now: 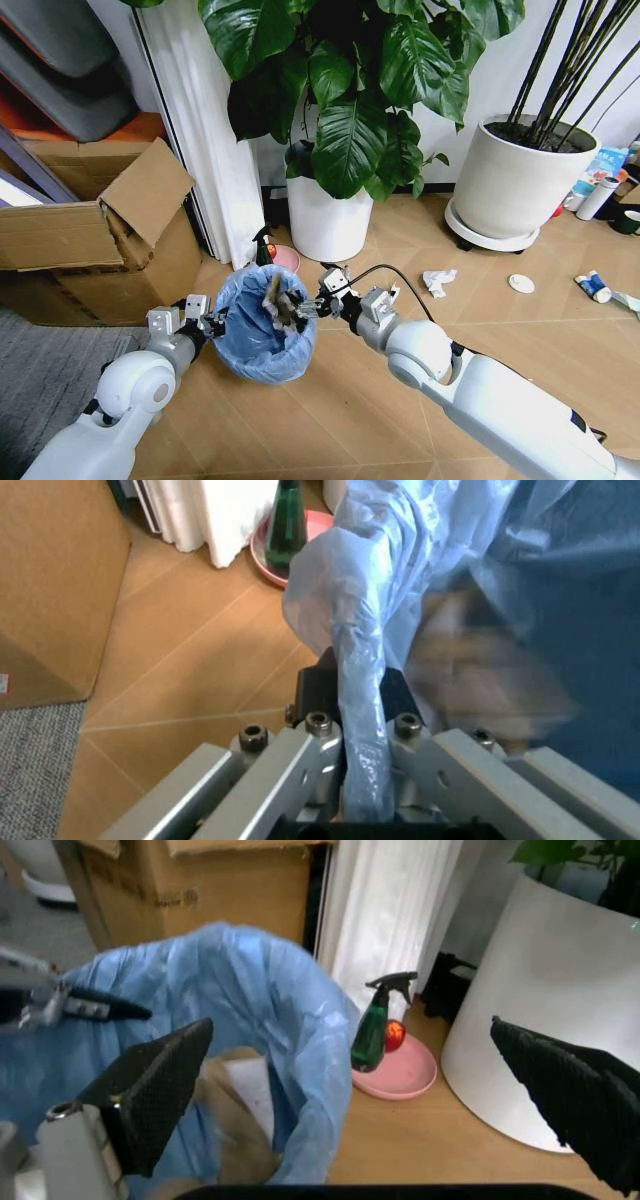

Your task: Pick up the trash bin and place the garbage on the floor into it.

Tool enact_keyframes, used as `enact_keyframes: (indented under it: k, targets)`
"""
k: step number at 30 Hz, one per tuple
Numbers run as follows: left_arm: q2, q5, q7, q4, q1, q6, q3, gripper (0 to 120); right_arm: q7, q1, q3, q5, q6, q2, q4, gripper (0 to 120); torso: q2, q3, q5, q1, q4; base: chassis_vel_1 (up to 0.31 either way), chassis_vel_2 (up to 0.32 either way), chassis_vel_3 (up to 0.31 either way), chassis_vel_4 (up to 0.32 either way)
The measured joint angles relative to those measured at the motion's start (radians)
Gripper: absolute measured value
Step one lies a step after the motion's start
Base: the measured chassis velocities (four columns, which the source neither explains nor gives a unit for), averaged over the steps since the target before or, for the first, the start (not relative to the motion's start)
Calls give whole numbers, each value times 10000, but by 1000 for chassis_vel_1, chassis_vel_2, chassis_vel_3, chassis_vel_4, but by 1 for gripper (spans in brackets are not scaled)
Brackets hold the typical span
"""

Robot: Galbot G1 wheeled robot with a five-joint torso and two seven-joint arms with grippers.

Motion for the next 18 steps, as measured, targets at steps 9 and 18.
enact_keyframes:
  k: [9,18]
  targets:
    - [-63,214,-14,-1,138,-36,-139,0,821,-767,993,598,387,172,504,100,0,-1,0,0,1,0,0,0,0]
    - [54,179,-446,-217,361,335,-154,0,1195,-2868,3820,77,367,78,838,100,0,-1,1,0,0,0,0,0,0]
